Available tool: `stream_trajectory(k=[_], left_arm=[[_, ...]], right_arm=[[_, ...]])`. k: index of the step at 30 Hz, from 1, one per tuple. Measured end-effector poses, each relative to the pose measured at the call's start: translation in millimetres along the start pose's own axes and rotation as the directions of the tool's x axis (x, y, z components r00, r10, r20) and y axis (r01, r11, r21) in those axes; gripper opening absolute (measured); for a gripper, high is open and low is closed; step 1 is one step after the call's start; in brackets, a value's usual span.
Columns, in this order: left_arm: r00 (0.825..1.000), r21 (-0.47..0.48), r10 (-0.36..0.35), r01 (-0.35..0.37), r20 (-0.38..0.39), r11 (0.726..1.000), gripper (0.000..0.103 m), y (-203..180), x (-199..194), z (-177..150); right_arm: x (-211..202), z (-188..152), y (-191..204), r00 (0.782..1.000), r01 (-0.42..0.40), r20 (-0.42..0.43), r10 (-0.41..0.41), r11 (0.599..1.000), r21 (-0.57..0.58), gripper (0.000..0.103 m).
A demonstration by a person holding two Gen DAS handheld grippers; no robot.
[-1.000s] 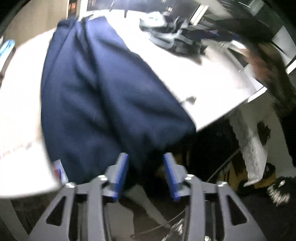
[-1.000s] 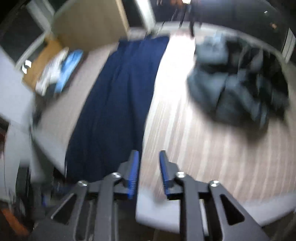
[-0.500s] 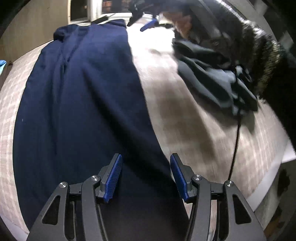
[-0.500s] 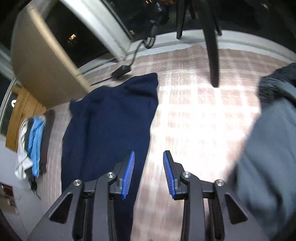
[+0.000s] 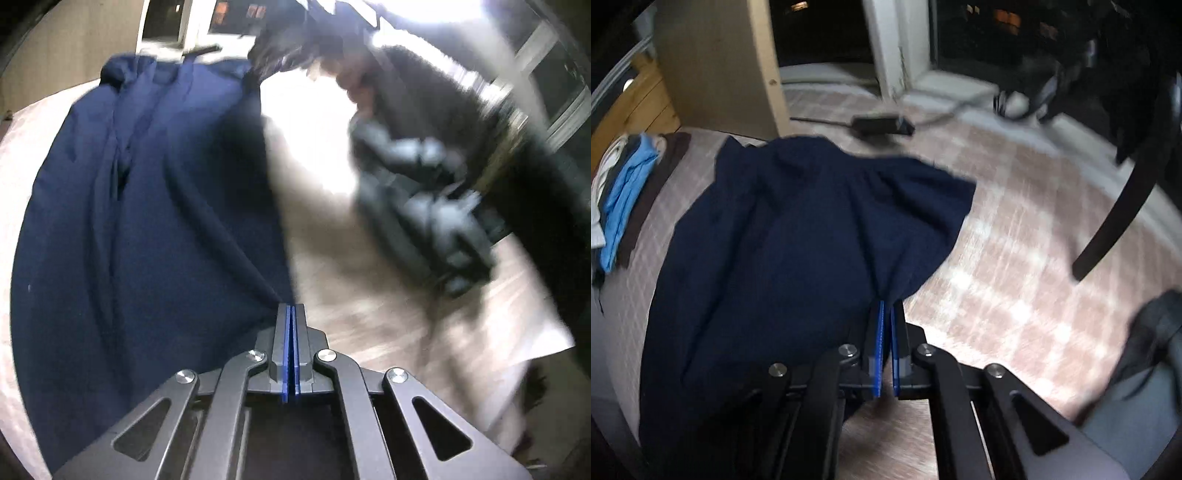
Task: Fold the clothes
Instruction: 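Open both grippers and release the navy garment flat on the bed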
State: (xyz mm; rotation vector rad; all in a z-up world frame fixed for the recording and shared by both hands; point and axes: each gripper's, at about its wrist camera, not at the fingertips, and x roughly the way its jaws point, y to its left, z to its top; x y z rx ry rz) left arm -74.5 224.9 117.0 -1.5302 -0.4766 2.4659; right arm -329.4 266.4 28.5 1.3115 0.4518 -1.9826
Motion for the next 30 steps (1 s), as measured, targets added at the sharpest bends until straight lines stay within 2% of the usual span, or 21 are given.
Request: stream_trajectory(k=[2, 4, 5, 7, 8, 9, 10, 12, 14, 16, 17, 18, 19, 20, 21, 23, 25, 26, 27, 28, 30], left_arm=[[0.999, 0.015, -0.005, 0.005, -0.035, 1.0, 0.003, -2, 8, 0], [0.997, 0.03, -0.009, 0.011, -0.07, 0.999, 0.005, -5, 17, 0], [0.996, 0.037, -0.011, 0.014, -0.088, 0.999, 0.004, -6, 21, 0], [0.997, 0.031, 0.009, -0.007, -0.075, 1.0, 0.013, -3, 18, 1], [0.998, 0.01, 0.06, -0.06, -0.034, 0.998, 0.03, 2, 7, 2], [0.996, 0.004, 0.085, -0.085, -0.018, 0.996, 0.045, 5, 3, 2], [0.994, 0.004, 0.106, -0.106, -0.017, 0.994, 0.047, 6, 3, 4], [0.989, 0.006, 0.144, -0.144, -0.015, 0.99, 0.048, 6, 4, 8], [0.989, 0.042, 0.143, -0.141, -0.03, 0.989, 0.048, 3, 13, 5], [0.984, 0.095, 0.177, -0.173, -0.037, 0.98, 0.037, -3, 30, 4], [0.979, 0.14, 0.201, -0.201, 0.01, 0.97, 0.012, -9, 34, 2], [0.985, 0.131, 0.175, -0.174, 0.003, 0.976, 0.006, -8, 34, 4], [0.989, 0.122, 0.149, -0.147, -0.004, 0.982, 0.005, -7, 33, 6], [0.992, 0.113, 0.122, -0.12, -0.011, 0.986, 0.003, -5, 33, 7], [0.996, 0.099, 0.088, -0.086, -0.013, 0.991, 0.003, -3, 32, 9], [0.995, 0.018, -0.086, 0.085, 0.041, 0.996, 0.004, 2, 16, 14], [0.997, 0.003, -0.068, 0.068, 0.033, 0.998, 0.007, 7, 8, 7], [0.998, -0.004, -0.059, 0.059, 0.029, 0.998, 0.008, 10, 4, 4], [0.998, -0.011, -0.05, 0.05, 0.025, 0.999, 0.01, 13, 0, 0], [0.999, -0.019, -0.041, 0.042, 0.02, 0.999, 0.014, 16, -4, -3], [1.0, -0.033, -0.024, 0.024, 0.012, 0.999, 0.039, 21, -12, -10]], right_arm=[[-6, 2, 0, 0.996, 0.082, 0.046, -0.08, 0.996, -0.025, 0.003], [9, 2, 1, 0.988, 0.153, 0.015, -0.153, 0.987, -0.044, 0.003], [16, 1, 1, 0.987, 0.162, -0.011, -0.163, 0.986, -0.043, 0.003], [15, -1, -6, 0.995, 0.1, -0.025, -0.099, 0.995, 0.028, 0.008], [12, -2, -11, 0.998, 0.055, -0.023, -0.053, 0.996, 0.072, 0.013], [9, -3, -15, 1.0, 0.01, -0.019, -0.008, 0.993, 0.116, 0.034], [6, -5, -20, 0.999, -0.035, -0.013, 0.038, 0.987, 0.159, 0.05], [7, -5, -24, 0.995, -0.092, -0.005, 0.095, 0.975, 0.204, 0.051], [12, -1, -23, 0.997, -0.077, -0.011, 0.082, 0.974, 0.213, 0.051], [21, 1, -21, 0.996, -0.084, -0.009, 0.089, 0.971, 0.223, 0.051], [23, 2, -19, 0.995, -0.094, 0.005, 0.095, 0.971, 0.22, 0.05], [23, 2, -16, 0.996, -0.09, 0.02, 0.088, 0.974, 0.207, 0.038], [25, 3, -13, 0.997, -0.081, 0.016, 0.079, 0.978, 0.193, 0.017], [24, 4, -11, 0.998, -0.067, 0.011, 0.066, 0.982, 0.174, 0.005], [20, 7, -11, 0.997, -0.073, 0.023, 0.07, 0.983, 0.171, 0.005], [7, 11, -19, 0.992, -0.106, 0.09, 0.089, 0.974, 0.198, 0.005], [4, 14, -25, 0.991, -0.097, 0.112, 0.075, 0.973, 0.207, 0.005], [9, 16, -22, 0.997, -0.059, 0.066, 0.047, 0.981, 0.186, 0.006], [12, 18, -20, 1.0, -0.003, 0.019, 0.0, 0.987, 0.163, 0.009], [9, 17, -19, 0.999, 0.041, 0.01, -0.043, 0.987, 0.156, 0.019], [-13, 11, -22, 0.996, 0.057, 0.058, -0.07, 0.979, 0.197, 0.022]])
